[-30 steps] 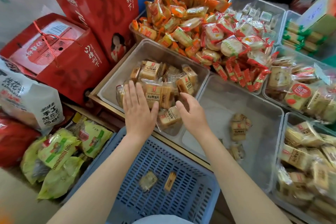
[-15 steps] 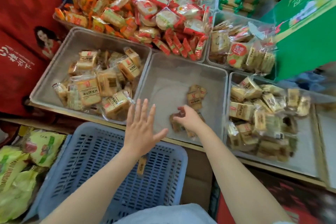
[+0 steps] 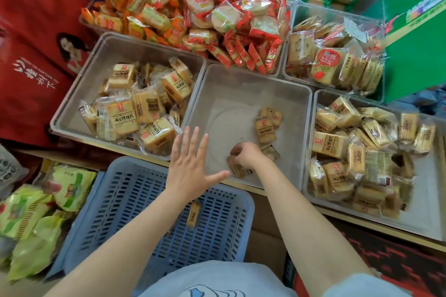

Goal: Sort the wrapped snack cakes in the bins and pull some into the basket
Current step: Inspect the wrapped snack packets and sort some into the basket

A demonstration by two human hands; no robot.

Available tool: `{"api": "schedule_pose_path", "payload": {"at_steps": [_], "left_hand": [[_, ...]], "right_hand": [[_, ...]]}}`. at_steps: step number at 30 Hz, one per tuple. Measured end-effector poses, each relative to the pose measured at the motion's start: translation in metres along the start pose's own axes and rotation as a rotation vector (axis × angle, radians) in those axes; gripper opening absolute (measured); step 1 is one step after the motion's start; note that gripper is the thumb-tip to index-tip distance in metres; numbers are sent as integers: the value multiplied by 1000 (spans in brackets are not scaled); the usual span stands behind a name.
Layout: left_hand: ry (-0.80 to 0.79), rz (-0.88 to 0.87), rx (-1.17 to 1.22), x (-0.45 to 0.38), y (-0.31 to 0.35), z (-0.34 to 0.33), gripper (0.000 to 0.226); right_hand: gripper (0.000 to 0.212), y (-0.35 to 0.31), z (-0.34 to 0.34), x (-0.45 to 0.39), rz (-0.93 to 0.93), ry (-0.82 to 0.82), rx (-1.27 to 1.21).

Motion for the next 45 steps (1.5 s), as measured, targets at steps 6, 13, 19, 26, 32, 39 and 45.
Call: {"api": "schedule_pose_path", "payload": {"at_steps": [6,13,19,26,32,39,45], "left_hand": [[-11,-2,12,0,-1,0,120],[-27,-2,15,0,-1,2,123],[-30,3,37,-1,1,3,120],[-33,-40,79,9,29,1,111],[-43,-12,88,9,27,0,112],[-69,3,67,9,27,1,112],[-90,13,60,9,26,1,112]], "right_hand": [[51,-2,3,2,21,-38,-144],[55,-4,13,8,53,-103,-45],[46,-6,64,38,201,21,-116],[40,30,71,42,82,-119,77],[68,38,42,31,99,-130,6],[80,49,22,23,70,-86,57],[63,48,19,23,65,-47,10]]}}
Point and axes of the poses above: each hand's wrist, its own x-axis away from the middle knuckle, its own z-axis out of the back of the hand, y = z × x, the point moved 7 cm from there along -x, towards the middle knuckle, and after that the axes turned 13 degrees about z, right-handed, at the moved point
